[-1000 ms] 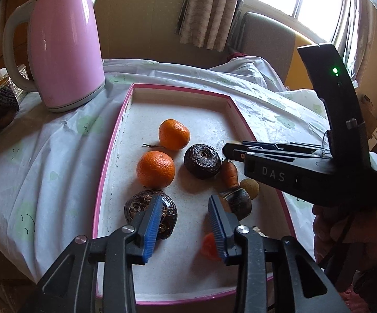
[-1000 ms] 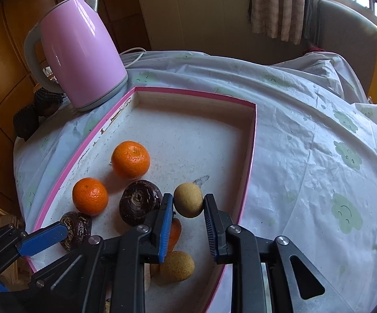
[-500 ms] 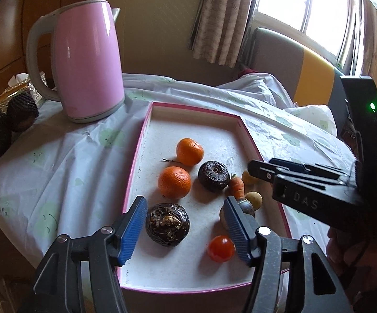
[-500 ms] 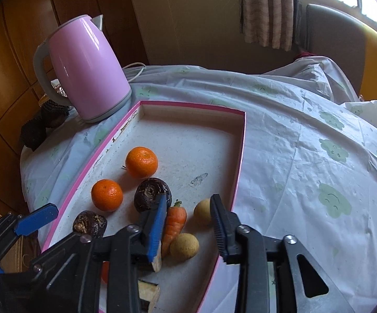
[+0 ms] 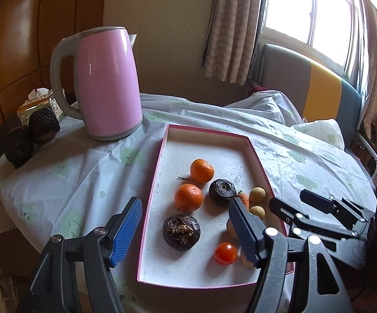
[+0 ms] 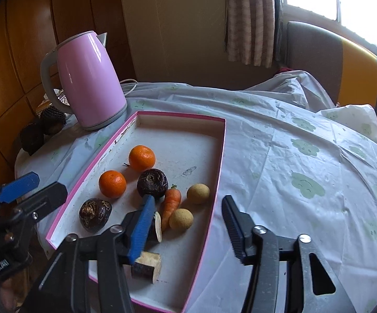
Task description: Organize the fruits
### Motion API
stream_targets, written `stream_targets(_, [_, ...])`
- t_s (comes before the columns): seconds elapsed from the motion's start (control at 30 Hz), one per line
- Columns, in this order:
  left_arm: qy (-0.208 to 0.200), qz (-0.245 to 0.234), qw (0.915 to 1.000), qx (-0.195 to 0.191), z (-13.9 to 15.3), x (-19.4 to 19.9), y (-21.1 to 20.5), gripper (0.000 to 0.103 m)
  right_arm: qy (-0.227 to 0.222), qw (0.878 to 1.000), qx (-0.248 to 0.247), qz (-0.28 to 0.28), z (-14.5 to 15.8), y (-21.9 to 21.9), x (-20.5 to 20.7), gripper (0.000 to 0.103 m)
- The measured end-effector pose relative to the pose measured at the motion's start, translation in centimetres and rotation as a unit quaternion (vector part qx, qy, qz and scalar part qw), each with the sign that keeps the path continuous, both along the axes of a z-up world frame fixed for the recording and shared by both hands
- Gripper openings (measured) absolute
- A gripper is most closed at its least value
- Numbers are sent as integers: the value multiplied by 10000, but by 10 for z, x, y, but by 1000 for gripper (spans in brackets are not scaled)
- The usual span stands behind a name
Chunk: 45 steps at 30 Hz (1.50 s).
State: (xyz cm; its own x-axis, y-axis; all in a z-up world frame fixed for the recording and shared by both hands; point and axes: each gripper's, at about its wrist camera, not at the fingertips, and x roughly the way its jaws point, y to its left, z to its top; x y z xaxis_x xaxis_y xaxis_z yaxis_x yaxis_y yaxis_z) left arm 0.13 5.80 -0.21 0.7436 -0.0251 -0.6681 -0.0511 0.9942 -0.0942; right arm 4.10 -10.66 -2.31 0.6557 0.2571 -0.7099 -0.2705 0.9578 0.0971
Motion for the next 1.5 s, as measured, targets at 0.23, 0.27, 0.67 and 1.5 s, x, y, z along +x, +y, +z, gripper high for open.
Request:
stream_targets(0.23, [-39,75,9998,181,5,-4,-6,70,-128,9998,-66,-120,-1,-5,-17,69])
stream_targets(0.27, [-54,126,9996,245,6,-4,-7,70,-151,9998,-76,-130,0,-5,-18,71])
stream_targets(0.67, [-240,687,9966,390,14,-8,3,71,-398,9989,-206,-94,4,-2,-31,73])
stream_targets(1.5, [-261,766,9953,540,15,-11,3,71,-475,9986,-251,16,7,8,-36,75])
